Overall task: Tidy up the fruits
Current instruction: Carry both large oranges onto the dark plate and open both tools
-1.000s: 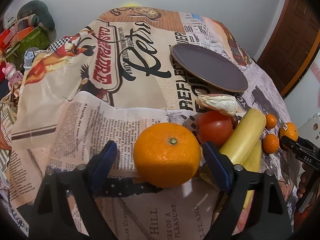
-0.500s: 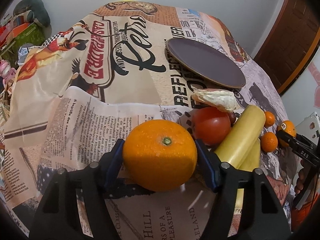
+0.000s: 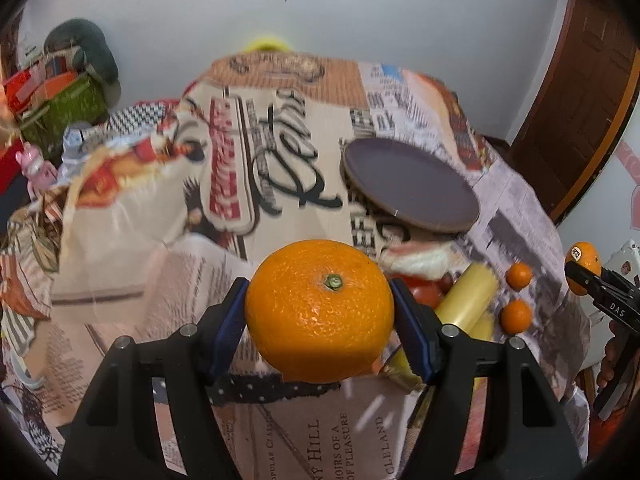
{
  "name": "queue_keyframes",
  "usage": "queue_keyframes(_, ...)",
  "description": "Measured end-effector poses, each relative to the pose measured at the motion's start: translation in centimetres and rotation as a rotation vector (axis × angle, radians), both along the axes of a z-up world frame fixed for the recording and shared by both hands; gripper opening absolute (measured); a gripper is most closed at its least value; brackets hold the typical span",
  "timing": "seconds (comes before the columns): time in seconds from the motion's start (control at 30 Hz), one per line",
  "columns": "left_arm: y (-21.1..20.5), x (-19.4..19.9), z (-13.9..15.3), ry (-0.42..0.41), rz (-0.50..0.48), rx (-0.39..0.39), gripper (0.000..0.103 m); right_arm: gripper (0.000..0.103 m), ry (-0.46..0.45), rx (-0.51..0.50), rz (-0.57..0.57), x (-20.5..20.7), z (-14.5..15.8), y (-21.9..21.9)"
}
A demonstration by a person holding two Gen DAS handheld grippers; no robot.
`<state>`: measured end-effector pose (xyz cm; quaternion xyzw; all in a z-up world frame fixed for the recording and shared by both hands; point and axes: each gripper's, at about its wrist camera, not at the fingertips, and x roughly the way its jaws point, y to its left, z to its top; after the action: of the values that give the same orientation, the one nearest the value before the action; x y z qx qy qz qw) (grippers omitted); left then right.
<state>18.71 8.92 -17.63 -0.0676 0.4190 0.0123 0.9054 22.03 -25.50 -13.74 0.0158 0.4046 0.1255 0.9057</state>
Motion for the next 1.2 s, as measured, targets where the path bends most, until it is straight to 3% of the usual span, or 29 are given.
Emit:
queue_keyframes(0.37,-1.2,0.5,5.1,-0.13,-0.025,0.016,0.069,0.063,-0.139,0.017,0.05,0.7,4.5,1.9)
queue_keyframes(0.67,-2.3,3.1,7.2,-0.185,-0.052,0.026,0.069,0.063,-0.225,0.026,0.096,2.1,6.8,4.2)
queue_keyframes(1.2,-3.1,10.4,5.7,-0.147,-0.083,0.04,0.069,0.063,-0.243,0.004,0.161,7.6,5.9,8.3)
